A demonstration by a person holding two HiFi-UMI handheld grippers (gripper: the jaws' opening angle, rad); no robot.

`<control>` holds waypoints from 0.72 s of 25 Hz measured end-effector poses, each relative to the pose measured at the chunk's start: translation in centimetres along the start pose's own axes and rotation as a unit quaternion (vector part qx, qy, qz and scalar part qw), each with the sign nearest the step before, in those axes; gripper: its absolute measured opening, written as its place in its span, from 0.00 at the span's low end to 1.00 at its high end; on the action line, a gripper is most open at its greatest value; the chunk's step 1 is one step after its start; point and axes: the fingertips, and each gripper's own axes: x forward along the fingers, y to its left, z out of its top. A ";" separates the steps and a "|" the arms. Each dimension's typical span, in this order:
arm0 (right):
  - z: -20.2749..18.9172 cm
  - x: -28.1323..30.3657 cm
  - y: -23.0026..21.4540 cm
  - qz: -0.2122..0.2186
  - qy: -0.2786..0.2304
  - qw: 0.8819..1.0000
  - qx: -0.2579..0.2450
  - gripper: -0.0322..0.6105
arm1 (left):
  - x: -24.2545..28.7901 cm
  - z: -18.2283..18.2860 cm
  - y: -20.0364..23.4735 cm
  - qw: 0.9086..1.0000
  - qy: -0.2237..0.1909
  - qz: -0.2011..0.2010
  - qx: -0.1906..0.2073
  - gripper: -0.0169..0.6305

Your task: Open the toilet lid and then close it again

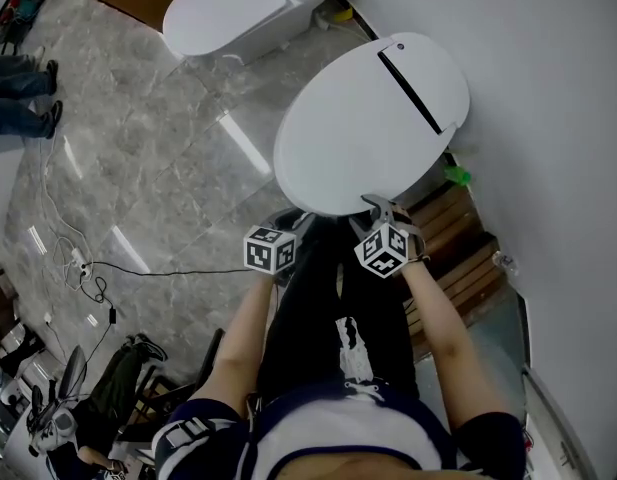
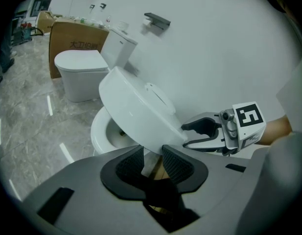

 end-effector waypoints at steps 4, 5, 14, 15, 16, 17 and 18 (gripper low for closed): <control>-0.2 0.8 0.6 0.010 0.008 1.000 -0.002 0.38 | 0.3 -0.9 0.9 1.000 0.011 0.003 -0.007 0.20; -0.2 1.0 0.6 0.013 0.010 1.000 -0.003 0.38 | 0.5 -1.1 1.2 1.000 0.015 0.004 -0.008 0.20; -1.1 3.1 1.0 0.031 0.019 0.999 -0.001 0.37 | 2.2 -2.8 3.2 0.999 0.047 0.010 -0.018 0.20; -1.2 3.3 1.1 0.034 0.022 0.999 -0.001 0.36 | 2.3 -3.0 3.3 0.998 0.050 0.011 -0.019 0.20; -1.3 3.5 1.3 0.037 0.025 0.999 0.000 0.36 | 2.4 -3.2 3.5 0.998 0.053 0.013 -0.022 0.20; -1.4 3.7 1.4 0.040 0.028 0.999 0.000 0.36 | 2.5 -3.4 3.7 0.998 0.056 0.014 -0.024 0.20; -1.5 3.8 1.5 0.043 0.030 0.999 0.000 0.36 | 2.6 -3.7 3.9 0.998 0.059 0.015 -0.027 0.20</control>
